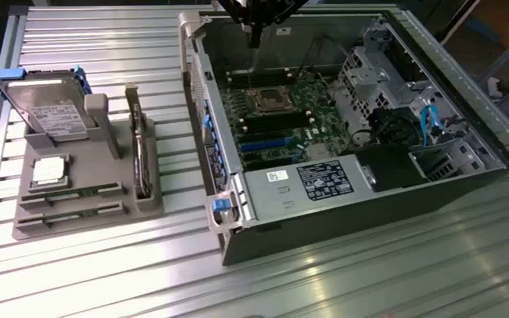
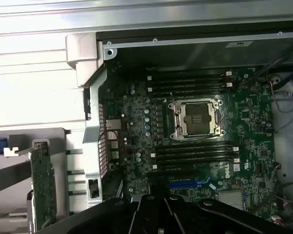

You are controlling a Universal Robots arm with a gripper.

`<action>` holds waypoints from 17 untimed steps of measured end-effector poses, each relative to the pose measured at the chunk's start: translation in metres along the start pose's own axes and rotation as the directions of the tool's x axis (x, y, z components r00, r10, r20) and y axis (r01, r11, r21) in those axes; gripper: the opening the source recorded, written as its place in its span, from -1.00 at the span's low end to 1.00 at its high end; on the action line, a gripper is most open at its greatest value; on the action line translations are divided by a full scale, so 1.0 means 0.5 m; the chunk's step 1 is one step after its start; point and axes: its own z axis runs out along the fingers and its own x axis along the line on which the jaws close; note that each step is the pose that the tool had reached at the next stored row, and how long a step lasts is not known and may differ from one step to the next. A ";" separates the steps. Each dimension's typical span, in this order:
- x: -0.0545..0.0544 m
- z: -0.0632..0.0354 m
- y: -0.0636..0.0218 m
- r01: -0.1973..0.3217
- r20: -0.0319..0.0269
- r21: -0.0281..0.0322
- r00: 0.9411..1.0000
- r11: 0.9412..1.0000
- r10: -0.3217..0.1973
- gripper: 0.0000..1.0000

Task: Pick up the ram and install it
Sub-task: 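Reach for the ram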

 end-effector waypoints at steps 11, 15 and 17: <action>0.000 0.000 0.000 0.000 0.000 0.000 1.000 1.000 0.000 -0.79; 0.006 0.000 -0.001 0.000 0.000 0.000 1.000 1.000 0.000 -0.79; 0.014 0.000 -0.001 0.000 0.000 0.000 1.000 1.000 0.000 -0.79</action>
